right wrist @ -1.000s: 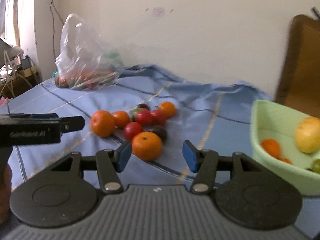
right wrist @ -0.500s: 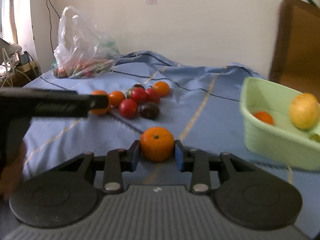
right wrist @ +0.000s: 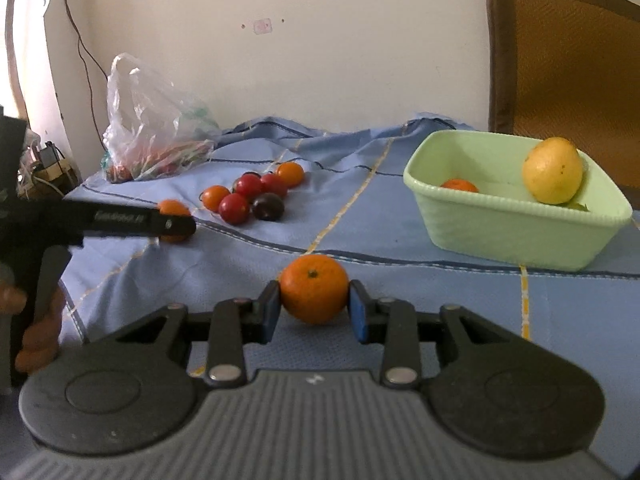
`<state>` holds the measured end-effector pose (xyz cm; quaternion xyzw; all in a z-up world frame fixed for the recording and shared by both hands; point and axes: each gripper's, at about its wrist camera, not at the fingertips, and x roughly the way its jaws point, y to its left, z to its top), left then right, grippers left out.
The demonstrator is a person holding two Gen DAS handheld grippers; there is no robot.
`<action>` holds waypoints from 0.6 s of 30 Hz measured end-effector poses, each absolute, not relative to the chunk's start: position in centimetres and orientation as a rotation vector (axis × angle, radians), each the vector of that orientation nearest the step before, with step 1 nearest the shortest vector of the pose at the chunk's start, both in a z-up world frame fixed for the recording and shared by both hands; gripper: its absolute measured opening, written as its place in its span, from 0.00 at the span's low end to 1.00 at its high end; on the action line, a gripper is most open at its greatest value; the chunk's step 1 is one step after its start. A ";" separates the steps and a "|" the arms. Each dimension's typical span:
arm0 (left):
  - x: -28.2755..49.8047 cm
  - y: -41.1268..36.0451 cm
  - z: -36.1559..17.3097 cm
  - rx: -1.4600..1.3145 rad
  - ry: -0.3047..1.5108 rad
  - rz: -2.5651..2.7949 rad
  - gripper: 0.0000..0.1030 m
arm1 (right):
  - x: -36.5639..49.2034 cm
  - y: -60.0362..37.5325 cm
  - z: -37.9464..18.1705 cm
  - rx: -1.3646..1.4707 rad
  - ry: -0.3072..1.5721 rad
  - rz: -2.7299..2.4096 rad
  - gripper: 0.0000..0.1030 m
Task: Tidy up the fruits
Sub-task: 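Grasp a tangerine with the right gripper while the left gripper grasps another tangerine, then carry both tangerines over the green basin and open both grippers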
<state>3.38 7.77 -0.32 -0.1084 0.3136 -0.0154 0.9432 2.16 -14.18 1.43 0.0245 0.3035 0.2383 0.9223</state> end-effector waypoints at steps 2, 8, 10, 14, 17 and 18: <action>2.8 6.1 -0.3 -0.212 0.642 -0.079 0.41 | 2.0 -14.4 1.4 0.056 0.624 0.490 0.37; 1.9 -0.6 -0.2 -0.125 0.650 -0.209 0.41 | 0.9 -16.3 1.3 0.047 0.633 0.431 0.37; 1.8 -2.5 -0.2 -0.099 0.649 -0.236 0.41 | 0.2 -18.2 1.3 0.061 0.629 0.386 0.37; 1.3 -5.7 -0.2 -0.067 0.650 -0.297 0.41 | -1.4 -22.3 1.1 0.116 0.619 0.285 0.37; 0.8 -7.5 -0.2 -0.035 0.647 -0.333 0.41 | -2.4 -24.2 1.0 0.151 0.611 0.237 0.37; 0.9 -7.8 -0.2 -0.030 0.648 -0.342 0.41 | -2.6 -24.6 1.0 0.162 0.606 0.233 0.37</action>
